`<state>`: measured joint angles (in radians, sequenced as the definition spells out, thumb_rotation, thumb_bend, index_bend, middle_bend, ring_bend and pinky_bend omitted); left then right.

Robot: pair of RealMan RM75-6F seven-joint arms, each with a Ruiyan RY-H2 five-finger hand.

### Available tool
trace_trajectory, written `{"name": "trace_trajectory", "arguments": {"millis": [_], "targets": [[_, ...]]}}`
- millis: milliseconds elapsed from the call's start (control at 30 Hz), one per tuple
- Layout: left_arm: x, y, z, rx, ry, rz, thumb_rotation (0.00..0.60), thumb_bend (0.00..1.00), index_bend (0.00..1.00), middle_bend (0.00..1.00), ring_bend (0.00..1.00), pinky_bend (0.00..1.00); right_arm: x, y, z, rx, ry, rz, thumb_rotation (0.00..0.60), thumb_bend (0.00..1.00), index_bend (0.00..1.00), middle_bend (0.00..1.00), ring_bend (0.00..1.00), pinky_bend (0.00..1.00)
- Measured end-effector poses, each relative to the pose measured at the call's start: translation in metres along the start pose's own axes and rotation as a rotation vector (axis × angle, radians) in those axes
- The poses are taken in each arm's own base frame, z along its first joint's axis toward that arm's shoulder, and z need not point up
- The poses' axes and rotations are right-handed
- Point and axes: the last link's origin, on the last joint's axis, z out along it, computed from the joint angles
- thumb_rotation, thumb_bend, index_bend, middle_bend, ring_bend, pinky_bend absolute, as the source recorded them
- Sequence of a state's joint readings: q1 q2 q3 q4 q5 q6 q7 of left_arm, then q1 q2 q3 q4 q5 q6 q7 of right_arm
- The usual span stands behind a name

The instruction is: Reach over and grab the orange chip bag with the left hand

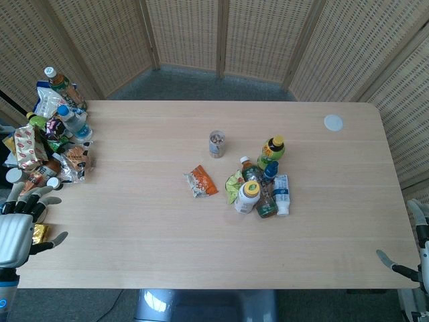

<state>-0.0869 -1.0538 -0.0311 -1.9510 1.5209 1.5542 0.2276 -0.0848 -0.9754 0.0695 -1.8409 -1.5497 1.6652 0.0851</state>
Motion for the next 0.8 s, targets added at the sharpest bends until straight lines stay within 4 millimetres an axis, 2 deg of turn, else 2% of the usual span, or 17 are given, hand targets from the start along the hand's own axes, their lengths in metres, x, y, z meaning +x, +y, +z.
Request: {"name": "trace_trajectory", "arguments": {"millis": [167,233,300,367,500,633,800], "targets": [[-0.003,0.0,0.0,-0.008,-0.012,0.002,0.6,0.0,0.33,0.23,0.19,0.0,0.001,0.0,0.0,-0.002,0.005,0.001,0.6,0.0,0.0,0.0,0.0,0.0],[-0.006,0.001,0.0,-0.022,-0.024,0.005,0.6,0.0,0.32,0.18,0.18,0.01,0.001,0.001,0.0,-0.002,0.008,0.003,0.6,0.0,0.0,0.0,0.0,0.0],[-0.009,0.002,0.001,-0.046,-0.036,0.006,0.6,0.0,0.31,0.09,0.13,0.0,0.002,0.001,0.0,-0.006,0.011,0.004,0.6,0.0,0.0,0.0,0.0,0.0],[-0.013,0.002,0.003,-0.071,-0.044,0.011,0.6,0.0,0.29,0.01,0.03,0.0,0.003,0.002,0.0,-0.011,0.016,0.003,0.6,0.0,0.0,0.0,0.0,0.0],[-0.022,0.0,0.013,-0.121,-0.077,0.047,0.6,0.0,0.22,0.0,0.0,0.0,0.003,0.003,0.001,-0.021,0.015,0.001,0.6,0.0,0.0,0.0,0.0,0.0],[-0.03,0.006,0.034,-0.197,-0.13,0.115,0.6,0.0,0.17,0.0,0.0,0.0,0.003,0.003,0.002,-0.02,0.017,0.003,0.6,0.0,0.0,0.0,0.0,0.0],[-0.037,0.023,0.079,-0.324,-0.174,0.278,0.6,0.0,0.1,0.0,0.0,0.0,0.004,0.002,0.002,-0.019,0.022,0.003,0.6,0.0,0.0,0.0,0.0,0.0]]}}
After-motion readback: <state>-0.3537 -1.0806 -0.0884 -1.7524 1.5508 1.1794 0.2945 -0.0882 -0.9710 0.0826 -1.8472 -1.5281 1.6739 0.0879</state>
